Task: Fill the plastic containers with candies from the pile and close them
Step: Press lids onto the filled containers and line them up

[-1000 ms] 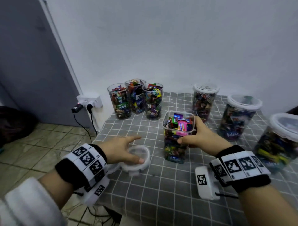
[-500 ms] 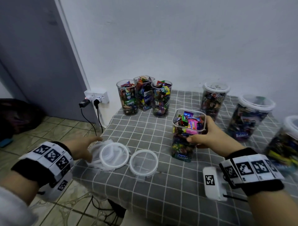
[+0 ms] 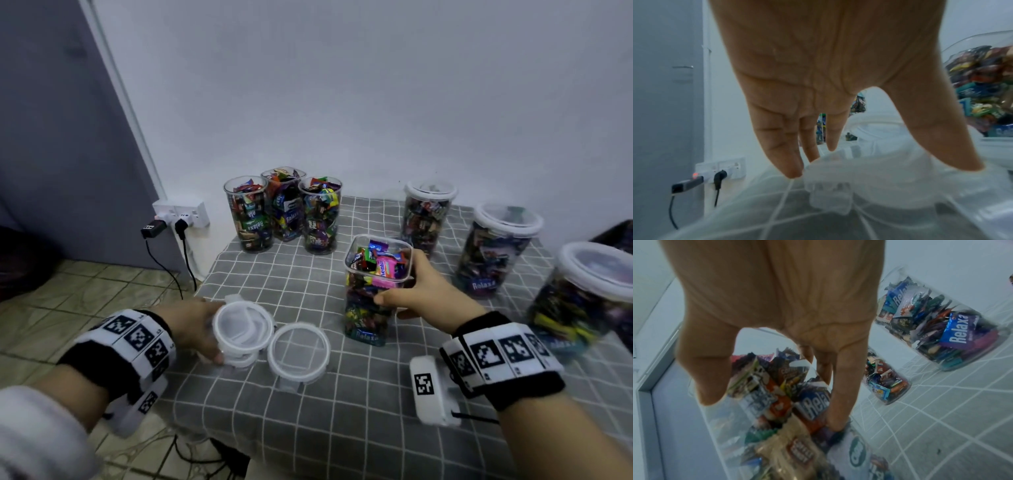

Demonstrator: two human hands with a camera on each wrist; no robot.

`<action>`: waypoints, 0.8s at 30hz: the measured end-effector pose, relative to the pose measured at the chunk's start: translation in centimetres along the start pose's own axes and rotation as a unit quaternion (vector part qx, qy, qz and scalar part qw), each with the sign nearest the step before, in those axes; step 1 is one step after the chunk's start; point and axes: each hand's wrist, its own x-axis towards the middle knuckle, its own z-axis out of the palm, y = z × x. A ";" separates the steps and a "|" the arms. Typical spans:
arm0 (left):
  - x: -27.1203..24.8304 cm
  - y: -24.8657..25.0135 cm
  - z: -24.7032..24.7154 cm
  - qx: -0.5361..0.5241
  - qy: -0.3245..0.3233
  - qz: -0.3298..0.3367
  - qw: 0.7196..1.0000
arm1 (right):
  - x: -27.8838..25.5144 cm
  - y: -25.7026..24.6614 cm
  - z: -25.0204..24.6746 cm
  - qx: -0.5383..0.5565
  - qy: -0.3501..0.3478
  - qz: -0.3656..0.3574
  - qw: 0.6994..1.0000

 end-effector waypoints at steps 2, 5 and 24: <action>0.5 0.7 0.2 0.001 0.008 0.014 1.000 | -0.1 0.0 0.0 -0.004 0.003 -0.002 1.000; 1.2 1.2 0.1 -0.002 0.015 0.027 1.000 | -0.3 0.0 0.0 -0.004 0.005 0.000 1.000; -5.3 5.8 -12.8 -0.055 0.203 0.159 0.964 | 0.2 0.2 0.0 0.024 -0.005 0.001 1.000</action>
